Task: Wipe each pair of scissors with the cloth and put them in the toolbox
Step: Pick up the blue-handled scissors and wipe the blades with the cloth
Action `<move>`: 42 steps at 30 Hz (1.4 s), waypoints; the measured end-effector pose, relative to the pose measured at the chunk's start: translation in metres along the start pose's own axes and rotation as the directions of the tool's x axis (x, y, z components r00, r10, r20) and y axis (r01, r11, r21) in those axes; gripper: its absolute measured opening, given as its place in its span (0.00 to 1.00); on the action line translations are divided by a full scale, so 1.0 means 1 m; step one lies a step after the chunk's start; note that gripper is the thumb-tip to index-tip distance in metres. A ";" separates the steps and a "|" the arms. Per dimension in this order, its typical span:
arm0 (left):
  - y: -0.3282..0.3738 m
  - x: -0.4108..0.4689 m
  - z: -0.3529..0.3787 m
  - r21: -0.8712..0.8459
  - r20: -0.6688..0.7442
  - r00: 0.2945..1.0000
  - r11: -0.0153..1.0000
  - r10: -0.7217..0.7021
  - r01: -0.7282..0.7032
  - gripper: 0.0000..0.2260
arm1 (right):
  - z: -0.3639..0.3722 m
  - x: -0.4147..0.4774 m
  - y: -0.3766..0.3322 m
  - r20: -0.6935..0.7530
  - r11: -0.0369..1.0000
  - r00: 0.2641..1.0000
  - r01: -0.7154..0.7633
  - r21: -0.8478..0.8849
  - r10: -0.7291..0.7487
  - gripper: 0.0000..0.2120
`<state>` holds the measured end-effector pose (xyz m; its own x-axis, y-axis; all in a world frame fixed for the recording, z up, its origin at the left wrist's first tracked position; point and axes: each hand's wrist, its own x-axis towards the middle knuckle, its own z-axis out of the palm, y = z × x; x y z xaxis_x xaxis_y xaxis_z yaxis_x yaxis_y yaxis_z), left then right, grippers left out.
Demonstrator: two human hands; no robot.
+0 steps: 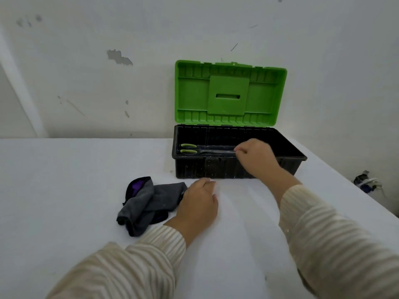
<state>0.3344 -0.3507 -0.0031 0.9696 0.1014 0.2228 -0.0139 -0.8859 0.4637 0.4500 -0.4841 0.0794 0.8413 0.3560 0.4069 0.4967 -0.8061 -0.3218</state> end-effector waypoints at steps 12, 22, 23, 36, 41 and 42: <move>0.010 0.062 -0.084 0.089 -0.198 0.972 0.990 0.128 -0.112 0.17 | 0.012 -0.001 -0.042 -0.019 0.996 0.996 0.089 -0.009 -0.089 0.12; 0.016 0.213 -0.174 0.157 -0.131 0.990 0.985 -0.050 0.071 0.29 | -0.049 0.165 -0.050 -0.096 0.999 0.995 0.042 0.012 -0.041 0.17; 0.019 0.226 -0.182 0.167 -0.112 0.992 0.983 -0.061 0.079 0.30 | -0.055 0.178 -0.050 -0.065 1.000 0.998 0.022 0.009 -0.021 0.18; 0.015 0.288 -0.208 0.443 -0.064 0.998 0.896 -0.006 0.034 0.22 | -0.075 0.250 -0.027 0.205 0.975 0.979 0.029 -0.220 0.017 0.25; 0.031 0.246 -0.209 0.339 -0.283 0.957 0.940 0.060 0.041 0.11 | -0.101 0.209 -0.024 0.086 0.979 0.989 0.136 -0.152 -0.124 0.16; 0.033 0.234 -0.206 0.308 -0.305 0.950 0.951 0.062 0.037 0.10 | -0.105 0.197 -0.021 0.069 0.981 0.987 0.156 -0.117 -0.148 0.15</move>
<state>0.5109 -0.2630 0.2406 0.8461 0.1792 0.5021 0.0976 -0.9779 0.1846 0.5825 -0.4465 0.2558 0.7709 0.5031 0.3905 0.5931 -0.7906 -0.1523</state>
